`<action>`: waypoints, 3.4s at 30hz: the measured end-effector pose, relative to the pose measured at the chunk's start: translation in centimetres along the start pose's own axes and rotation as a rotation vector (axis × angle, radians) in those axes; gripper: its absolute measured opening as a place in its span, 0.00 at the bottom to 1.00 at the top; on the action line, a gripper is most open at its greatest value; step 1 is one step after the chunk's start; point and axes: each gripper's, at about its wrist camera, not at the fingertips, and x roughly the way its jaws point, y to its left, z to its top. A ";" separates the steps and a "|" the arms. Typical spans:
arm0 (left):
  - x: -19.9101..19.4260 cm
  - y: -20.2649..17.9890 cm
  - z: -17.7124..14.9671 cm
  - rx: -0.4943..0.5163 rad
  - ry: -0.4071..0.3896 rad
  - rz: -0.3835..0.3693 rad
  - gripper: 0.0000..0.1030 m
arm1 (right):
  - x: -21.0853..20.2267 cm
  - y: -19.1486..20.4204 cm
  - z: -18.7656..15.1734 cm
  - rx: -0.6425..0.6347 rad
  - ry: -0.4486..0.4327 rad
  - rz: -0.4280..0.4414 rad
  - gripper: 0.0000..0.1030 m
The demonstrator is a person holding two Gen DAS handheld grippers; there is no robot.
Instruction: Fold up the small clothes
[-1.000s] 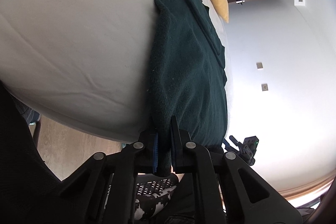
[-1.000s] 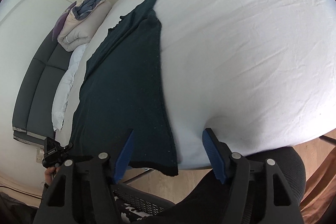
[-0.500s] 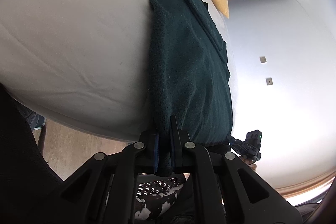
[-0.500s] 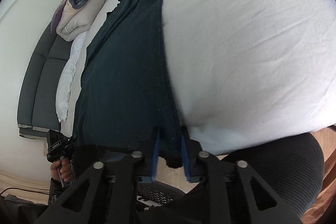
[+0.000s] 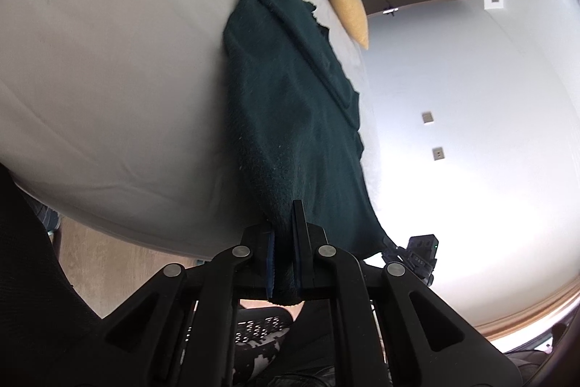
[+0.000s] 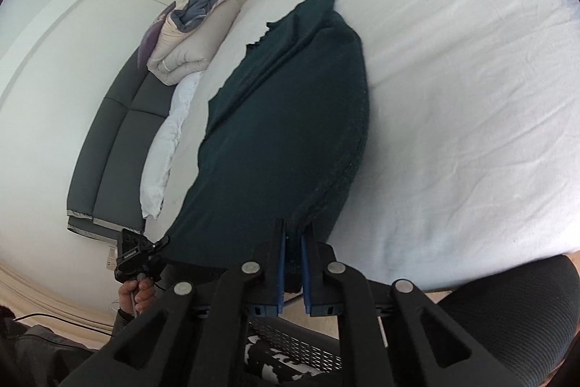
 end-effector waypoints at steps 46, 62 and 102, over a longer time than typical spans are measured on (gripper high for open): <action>13.9 -5.0 37.0 -0.072 -0.201 0.007 0.05 | 15.2 -2.6 31.5 0.254 -0.273 -0.029 0.09; 17.8 5.2 41.4 -0.358 -0.259 -0.067 0.45 | 14.7 -6.5 32.2 0.383 -0.464 -0.075 0.83; 13.7 1.0 22.0 0.197 -0.090 0.337 0.04 | 15.8 0.3 21.0 -0.150 -0.156 -0.524 0.34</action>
